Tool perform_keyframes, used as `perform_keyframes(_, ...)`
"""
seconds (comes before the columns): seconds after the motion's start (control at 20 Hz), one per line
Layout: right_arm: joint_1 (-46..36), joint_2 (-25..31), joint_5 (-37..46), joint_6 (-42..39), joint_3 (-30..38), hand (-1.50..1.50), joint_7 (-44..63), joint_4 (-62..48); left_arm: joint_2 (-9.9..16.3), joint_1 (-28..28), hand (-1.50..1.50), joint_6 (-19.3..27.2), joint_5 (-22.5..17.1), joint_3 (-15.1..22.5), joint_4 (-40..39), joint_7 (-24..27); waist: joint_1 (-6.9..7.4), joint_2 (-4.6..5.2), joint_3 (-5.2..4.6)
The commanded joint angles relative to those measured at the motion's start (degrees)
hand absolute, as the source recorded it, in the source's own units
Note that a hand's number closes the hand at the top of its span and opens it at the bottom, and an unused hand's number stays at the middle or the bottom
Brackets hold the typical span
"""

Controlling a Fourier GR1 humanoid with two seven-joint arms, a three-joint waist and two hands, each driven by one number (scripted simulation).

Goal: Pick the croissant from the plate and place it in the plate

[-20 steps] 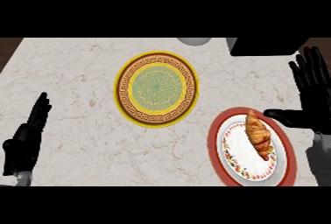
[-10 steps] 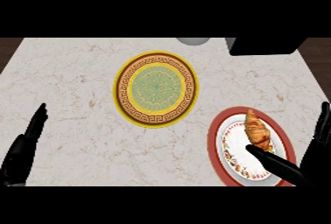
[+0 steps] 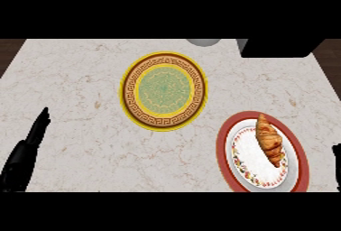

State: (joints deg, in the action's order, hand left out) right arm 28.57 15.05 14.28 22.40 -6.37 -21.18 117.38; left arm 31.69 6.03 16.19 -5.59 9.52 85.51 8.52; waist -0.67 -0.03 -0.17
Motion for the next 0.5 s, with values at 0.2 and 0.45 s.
perform_keyframes(0.2,-0.3,7.3,15.2,-5.3,0.6,-1.5,28.6,7.9,-0.2,-2.0,0.0,-2.2,-0.3,-1.3,-1.8,0.2,1.02,0.3,-0.02)
perform_keyframes(0.45,-7.8,8.6,21.1,-13.6,-2.2,-1.5,44.0,8.5,-2.1,-2.2,0.0,-0.8,2.5,0.6,-0.5,-1.8,1.4,0.22,0.07)
